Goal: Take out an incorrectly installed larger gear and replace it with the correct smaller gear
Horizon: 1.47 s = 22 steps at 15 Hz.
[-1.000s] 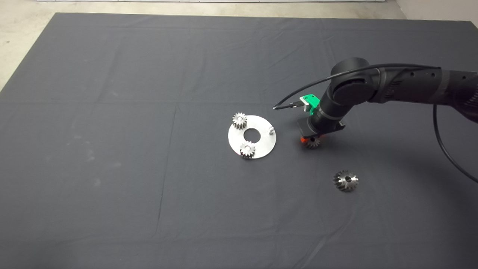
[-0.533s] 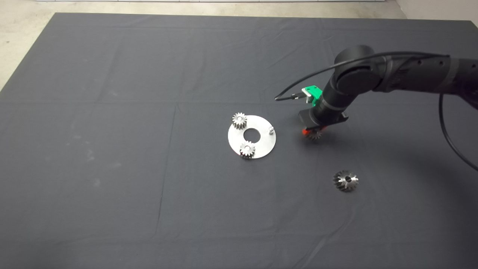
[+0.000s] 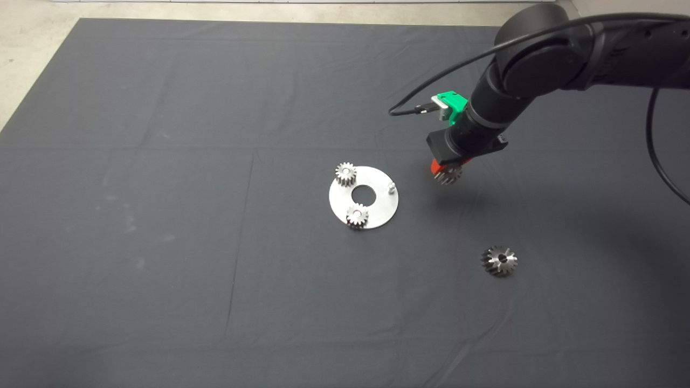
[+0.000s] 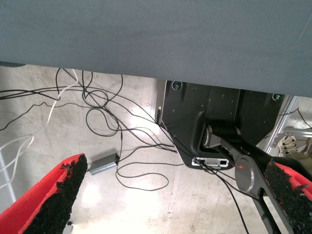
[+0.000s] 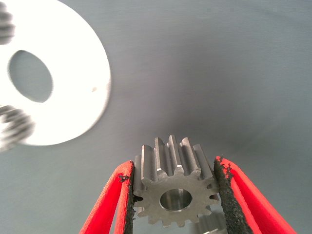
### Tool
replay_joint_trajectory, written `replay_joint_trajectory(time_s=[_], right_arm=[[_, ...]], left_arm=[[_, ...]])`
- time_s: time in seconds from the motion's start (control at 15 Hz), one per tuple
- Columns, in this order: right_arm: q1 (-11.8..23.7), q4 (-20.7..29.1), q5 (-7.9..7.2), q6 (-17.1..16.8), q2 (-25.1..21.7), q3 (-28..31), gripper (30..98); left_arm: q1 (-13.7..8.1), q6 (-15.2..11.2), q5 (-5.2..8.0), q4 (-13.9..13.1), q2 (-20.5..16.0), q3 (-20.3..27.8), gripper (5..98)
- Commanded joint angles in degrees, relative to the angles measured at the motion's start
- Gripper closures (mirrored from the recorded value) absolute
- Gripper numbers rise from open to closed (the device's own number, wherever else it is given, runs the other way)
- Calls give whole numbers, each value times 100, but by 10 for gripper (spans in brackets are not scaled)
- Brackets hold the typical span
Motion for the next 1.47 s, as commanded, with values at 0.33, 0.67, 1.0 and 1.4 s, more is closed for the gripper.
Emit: replay_joint_trajectory(time_s=[0.33,0.67,1.0,1.4], right_arm=[[300,304,-632,1374,203,1819,908],[98,295,-632,1315,212,1233,908],[72,286,-638,959,300,787,909],[-259,-202,-659,800,359,672,909]], left_arm=[[-10,-68,166,-92,-71,-105,93],[-10,-67,157,-75,-124,18,93],[-10,-49,166,-75,-97,-8,93],[-10,-49,157,-66,-80,-8,93]])
